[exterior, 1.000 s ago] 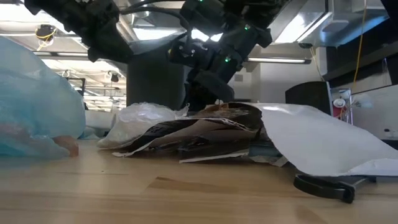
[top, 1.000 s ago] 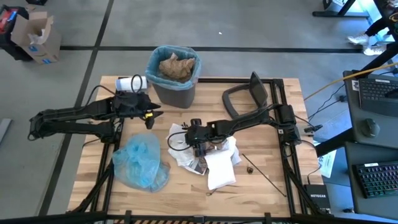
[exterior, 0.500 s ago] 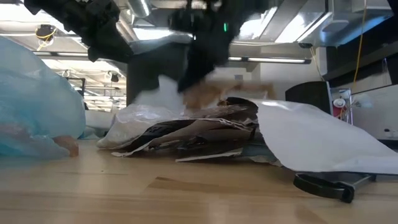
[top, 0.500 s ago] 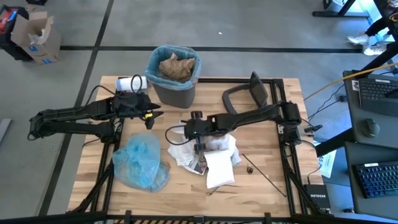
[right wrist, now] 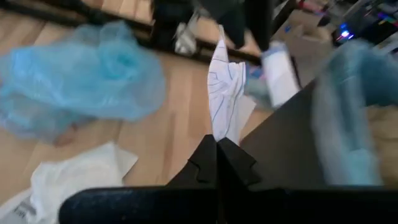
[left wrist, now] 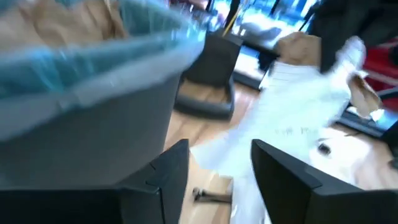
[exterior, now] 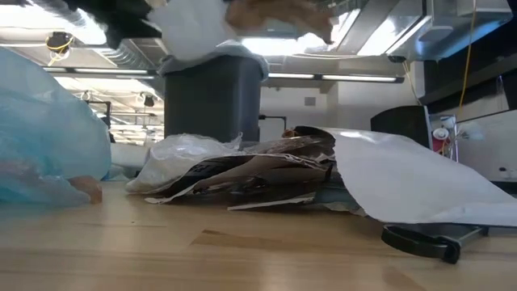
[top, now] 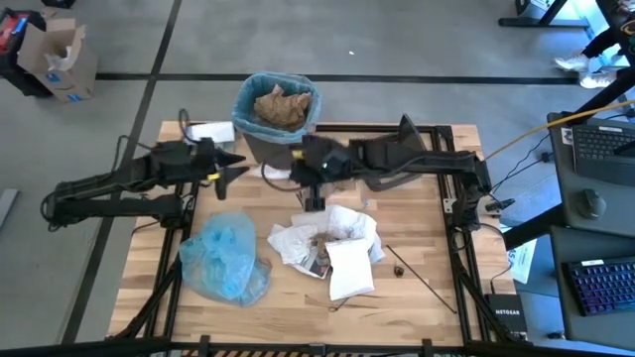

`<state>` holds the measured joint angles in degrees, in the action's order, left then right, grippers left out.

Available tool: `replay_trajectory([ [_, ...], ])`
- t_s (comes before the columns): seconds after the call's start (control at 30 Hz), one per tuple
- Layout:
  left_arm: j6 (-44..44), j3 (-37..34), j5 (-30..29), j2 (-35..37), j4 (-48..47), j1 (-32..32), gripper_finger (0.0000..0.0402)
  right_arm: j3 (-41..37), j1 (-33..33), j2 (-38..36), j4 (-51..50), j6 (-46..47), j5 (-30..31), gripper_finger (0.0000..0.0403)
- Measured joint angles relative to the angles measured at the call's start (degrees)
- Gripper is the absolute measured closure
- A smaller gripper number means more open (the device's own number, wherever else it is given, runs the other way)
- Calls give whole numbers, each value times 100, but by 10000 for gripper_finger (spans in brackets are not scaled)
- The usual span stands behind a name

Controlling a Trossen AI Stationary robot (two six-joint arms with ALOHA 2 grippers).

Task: Pick and place trash into bin
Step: Put the white paper and brown napkin into the trash bin

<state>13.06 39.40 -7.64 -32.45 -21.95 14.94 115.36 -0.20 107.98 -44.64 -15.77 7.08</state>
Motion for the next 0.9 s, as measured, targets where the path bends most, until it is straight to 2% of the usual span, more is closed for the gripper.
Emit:
replay_trajectory([
  [0.2, -2, 34, -76, 461, -57, 0, 235, 912, -296, 7, -119, -187, -2, 403],
  [0.33, -1, 34, -85, 655, -111, 0, 235, 1169, -581, 7, 513, -374, -5, 403],
  [0.63, 45, 34, -94, 669, -169, 0, 235, 861, -1470, 186, 3129, -457, -83, 403],
  [0.9, 158, 34, -94, 667, -336, 0, 235, 823, -1945, 892, 5195, 184, -503, 403],
])
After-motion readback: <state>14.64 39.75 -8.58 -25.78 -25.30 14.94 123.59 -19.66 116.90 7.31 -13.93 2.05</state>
